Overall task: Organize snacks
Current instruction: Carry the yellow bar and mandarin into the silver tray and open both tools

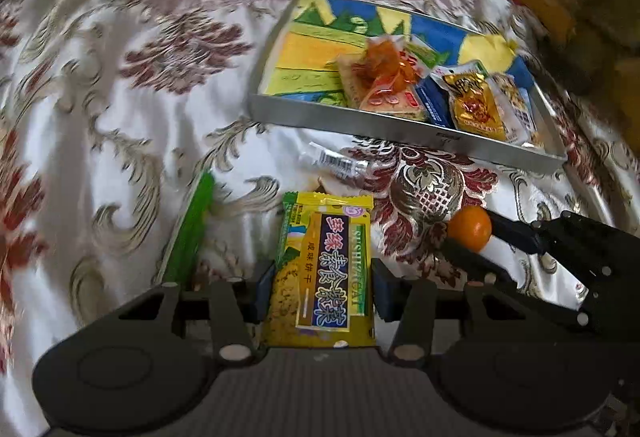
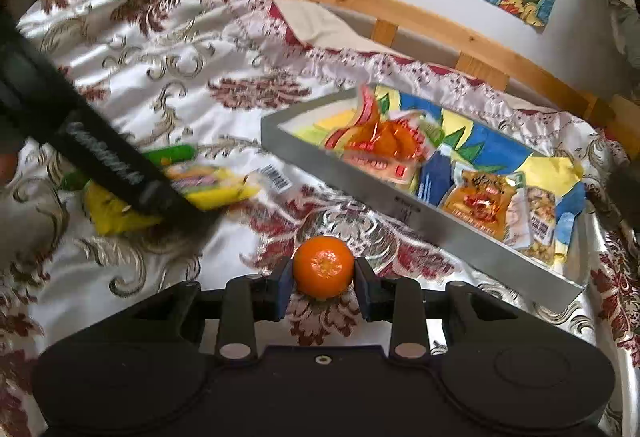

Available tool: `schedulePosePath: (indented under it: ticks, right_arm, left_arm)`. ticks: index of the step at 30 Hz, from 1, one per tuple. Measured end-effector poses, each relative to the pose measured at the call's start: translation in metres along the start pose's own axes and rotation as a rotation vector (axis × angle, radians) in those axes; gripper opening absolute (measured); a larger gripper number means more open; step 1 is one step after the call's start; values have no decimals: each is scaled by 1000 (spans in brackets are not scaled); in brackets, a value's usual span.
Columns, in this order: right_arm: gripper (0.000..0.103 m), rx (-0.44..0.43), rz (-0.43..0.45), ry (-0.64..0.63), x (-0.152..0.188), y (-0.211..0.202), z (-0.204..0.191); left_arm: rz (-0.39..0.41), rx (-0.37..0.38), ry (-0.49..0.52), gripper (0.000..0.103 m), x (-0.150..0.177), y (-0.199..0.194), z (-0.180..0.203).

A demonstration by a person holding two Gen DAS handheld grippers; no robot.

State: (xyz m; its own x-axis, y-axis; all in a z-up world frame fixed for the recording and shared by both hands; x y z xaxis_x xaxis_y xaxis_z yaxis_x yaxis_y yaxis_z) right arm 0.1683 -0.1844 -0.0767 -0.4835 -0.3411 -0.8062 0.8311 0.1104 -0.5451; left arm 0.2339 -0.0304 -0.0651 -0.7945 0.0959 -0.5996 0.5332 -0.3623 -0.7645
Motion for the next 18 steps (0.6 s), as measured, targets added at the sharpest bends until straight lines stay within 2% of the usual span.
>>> schedulePosePath:
  ticks: [5, 11, 18]
  right_arm:
    - [34, 14, 32, 37, -7, -8, 8]
    - [34, 17, 108, 96, -19, -24, 20]
    - [34, 35, 200, 144, -30, -32, 34]
  left_arm:
    - [77, -37, 15, 52, 1, -24, 8]
    - [189, -25, -2, 52, -3, -47, 15]
    - [289, -19, -6, 52, -10, -53, 22]
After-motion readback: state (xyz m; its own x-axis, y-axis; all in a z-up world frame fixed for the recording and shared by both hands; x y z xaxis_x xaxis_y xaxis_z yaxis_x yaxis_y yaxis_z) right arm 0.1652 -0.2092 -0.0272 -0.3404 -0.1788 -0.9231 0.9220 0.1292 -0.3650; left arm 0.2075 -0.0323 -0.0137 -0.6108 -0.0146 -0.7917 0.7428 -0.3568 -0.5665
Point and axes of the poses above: each gripper's, at about its wrist camera, not at the fingertips, and y roughly the way its jaws point, z to its right, x to its underside, the point moved 1 cm from there along y, roughly the way its jaws point, and after that the axes turned 5 degrees about z, right-handed, at the moved point
